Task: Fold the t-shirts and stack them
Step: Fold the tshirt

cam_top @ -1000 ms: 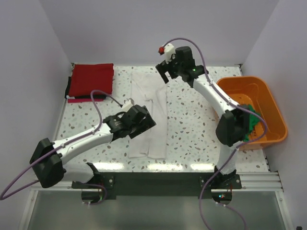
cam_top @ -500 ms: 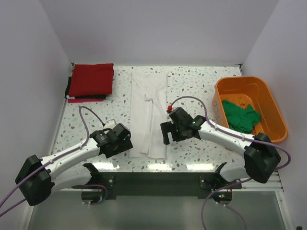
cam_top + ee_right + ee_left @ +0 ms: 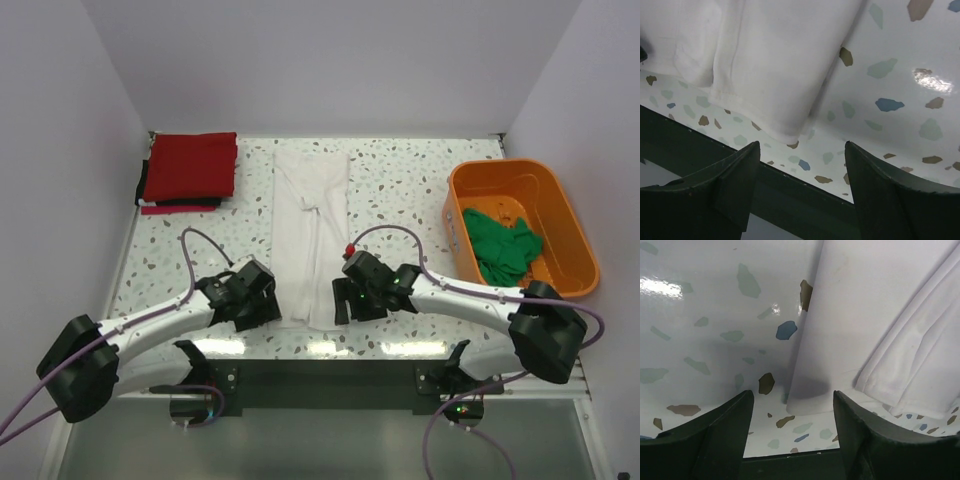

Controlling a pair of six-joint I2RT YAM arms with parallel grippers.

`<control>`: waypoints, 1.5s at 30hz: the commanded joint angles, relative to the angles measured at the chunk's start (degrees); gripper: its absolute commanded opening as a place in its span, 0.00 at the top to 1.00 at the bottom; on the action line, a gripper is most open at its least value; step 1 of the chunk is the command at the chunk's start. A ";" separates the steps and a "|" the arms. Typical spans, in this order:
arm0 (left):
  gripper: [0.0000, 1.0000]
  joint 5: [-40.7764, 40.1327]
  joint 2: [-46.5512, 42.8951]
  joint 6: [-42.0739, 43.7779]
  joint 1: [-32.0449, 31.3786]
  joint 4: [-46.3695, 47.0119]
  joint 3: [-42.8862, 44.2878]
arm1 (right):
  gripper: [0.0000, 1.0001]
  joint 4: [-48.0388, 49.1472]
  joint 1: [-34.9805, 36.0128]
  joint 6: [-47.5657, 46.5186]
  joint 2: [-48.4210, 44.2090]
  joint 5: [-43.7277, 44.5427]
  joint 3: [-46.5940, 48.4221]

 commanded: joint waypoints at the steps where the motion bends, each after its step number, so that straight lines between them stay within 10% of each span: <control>1: 0.33 2.61 1.22 1.34 0.13 3.34 -1.92 | 0.30 5.32 1.67 4.13 2.87 -1.34 -0.29; 10: 0.63 3.14 2.45 1.52 -0.49 4.49 -4.12 | 0.51 7.44 2.73 6.59 6.83 -0.99 -1.52; 15: 0.97 0.60 2.19 0.82 -0.49 -0.08 -3.85 | 0.76 5.52 2.73 7.38 5.08 -0.38 -3.19; 20: 1.00 0.33 -0.88 1.34 -0.57 -1.49 -4.12 | 1.00 4.89 2.82 7.82 2.36 -2.04 -6.17; 37: 1.00 3.84 -4.50 4.77 -1.28 0.01 -2.80 | 0.98 7.62 3.70 5.62 1.47 -5.03 -6.96; 45: 1.00 4.64 -3.87 2.31 -1.36 2.02 -6.76 | 0.35 0.07 5.45 -1.39 -0.72 -0.64 -1.00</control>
